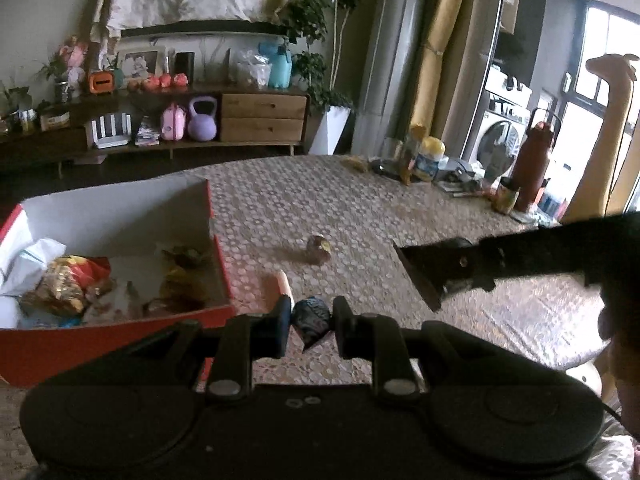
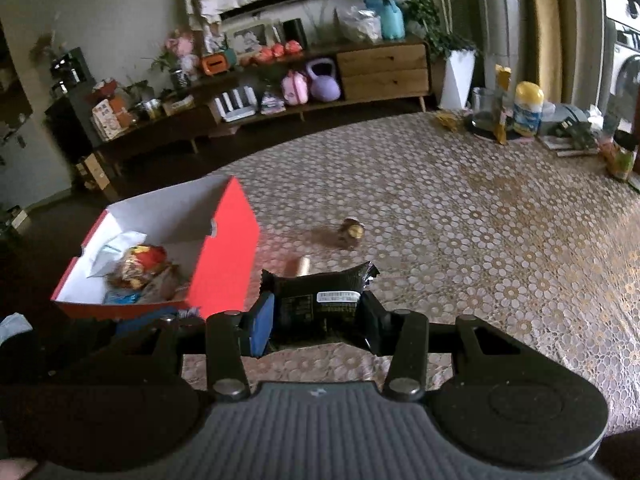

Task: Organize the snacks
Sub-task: 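Lift the wrapper and black bag and carry them over the red shoebox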

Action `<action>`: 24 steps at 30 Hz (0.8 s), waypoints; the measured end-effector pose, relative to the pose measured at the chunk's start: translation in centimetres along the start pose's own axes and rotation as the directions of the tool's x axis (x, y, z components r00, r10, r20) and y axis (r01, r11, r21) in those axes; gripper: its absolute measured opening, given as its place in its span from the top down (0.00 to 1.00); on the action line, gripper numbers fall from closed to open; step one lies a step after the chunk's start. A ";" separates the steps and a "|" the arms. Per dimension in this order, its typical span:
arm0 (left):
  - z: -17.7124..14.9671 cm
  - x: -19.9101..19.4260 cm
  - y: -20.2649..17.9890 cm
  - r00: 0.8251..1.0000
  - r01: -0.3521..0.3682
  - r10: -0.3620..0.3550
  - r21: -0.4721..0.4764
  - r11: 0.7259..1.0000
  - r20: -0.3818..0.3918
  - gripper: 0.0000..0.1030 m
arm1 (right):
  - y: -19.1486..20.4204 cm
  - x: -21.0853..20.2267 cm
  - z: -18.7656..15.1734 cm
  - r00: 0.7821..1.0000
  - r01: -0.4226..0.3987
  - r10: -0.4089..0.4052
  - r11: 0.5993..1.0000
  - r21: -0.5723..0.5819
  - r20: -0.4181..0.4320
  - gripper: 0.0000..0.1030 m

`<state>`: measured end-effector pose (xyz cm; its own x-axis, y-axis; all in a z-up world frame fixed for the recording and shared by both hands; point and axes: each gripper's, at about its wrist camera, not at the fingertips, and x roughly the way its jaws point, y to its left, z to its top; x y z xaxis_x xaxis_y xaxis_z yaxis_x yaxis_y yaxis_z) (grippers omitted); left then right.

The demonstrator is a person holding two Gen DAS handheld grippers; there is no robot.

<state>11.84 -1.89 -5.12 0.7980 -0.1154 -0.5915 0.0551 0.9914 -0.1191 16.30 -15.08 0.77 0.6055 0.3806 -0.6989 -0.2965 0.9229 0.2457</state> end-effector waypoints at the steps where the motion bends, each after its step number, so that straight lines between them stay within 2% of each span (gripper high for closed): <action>1: 0.2 -0.3 0.3 1.000 -0.001 0.001 -0.005 1.000 0.003 0.81 | 0.5 -0.3 0.0 1.000 -0.006 0.006 1.000 -0.005 0.003 0.56; 13: 2.5 -3.8 5.2 0.999 -0.034 0.036 -0.035 0.999 0.037 0.81 | 6.8 -1.4 -0.1 0.997 -0.074 0.076 0.994 -0.079 0.022 0.56; 24: 4.5 -5.1 10.4 0.995 -0.093 0.094 -0.041 0.995 0.033 0.81 | 12.4 0.2 0.8 0.994 -0.101 0.104 0.983 -0.155 0.015 0.56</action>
<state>11.08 9.23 0.23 0.8191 -0.0192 -0.5734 -0.0439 0.9944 -0.0961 13.36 -3.52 4.17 0.5821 0.4754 -0.6596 -0.4670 0.8596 0.2074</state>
